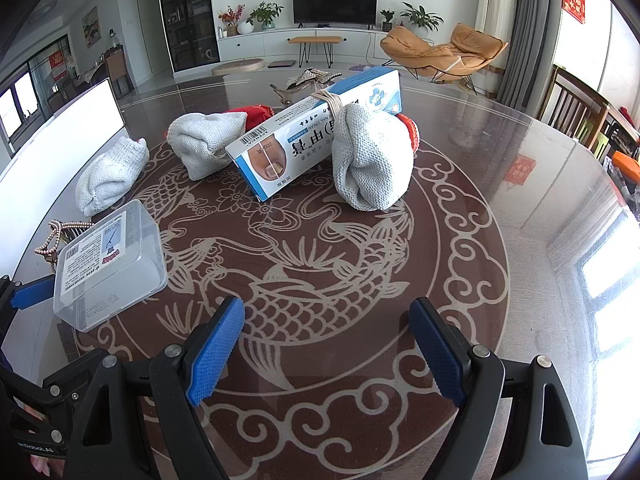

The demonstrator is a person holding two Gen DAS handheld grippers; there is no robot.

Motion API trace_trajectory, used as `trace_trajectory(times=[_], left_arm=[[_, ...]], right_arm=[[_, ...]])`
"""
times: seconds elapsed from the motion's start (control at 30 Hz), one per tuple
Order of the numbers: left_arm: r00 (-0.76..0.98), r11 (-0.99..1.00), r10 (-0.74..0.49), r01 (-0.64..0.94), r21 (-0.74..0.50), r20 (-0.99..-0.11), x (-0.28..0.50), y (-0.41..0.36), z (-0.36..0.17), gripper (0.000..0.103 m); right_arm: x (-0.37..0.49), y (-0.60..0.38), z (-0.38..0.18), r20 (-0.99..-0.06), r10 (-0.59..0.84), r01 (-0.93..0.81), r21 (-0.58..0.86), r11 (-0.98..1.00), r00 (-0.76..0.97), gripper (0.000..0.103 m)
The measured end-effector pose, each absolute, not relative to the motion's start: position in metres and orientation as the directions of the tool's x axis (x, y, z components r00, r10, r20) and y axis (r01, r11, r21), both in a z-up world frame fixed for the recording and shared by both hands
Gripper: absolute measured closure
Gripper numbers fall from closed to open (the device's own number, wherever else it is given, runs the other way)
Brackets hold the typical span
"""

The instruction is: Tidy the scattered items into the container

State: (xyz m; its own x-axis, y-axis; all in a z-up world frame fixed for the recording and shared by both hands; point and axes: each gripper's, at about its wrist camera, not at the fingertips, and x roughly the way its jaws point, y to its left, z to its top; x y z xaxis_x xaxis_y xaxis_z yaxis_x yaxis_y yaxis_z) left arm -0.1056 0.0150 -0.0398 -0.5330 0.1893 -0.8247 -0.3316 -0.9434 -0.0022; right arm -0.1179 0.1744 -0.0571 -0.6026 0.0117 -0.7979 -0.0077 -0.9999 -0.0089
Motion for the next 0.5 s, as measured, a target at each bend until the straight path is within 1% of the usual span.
trace_trajectory(times=[0.5], left_arm=[[-0.535,-0.944,0.189,-0.331,-0.001,-0.823,-0.1034,0.0148,-0.0382,0.0]], right_arm=[[-0.1175,0.175,-0.0569,-0.798,0.012,-0.008,-0.009,-1.0,-0.603,0.018]])
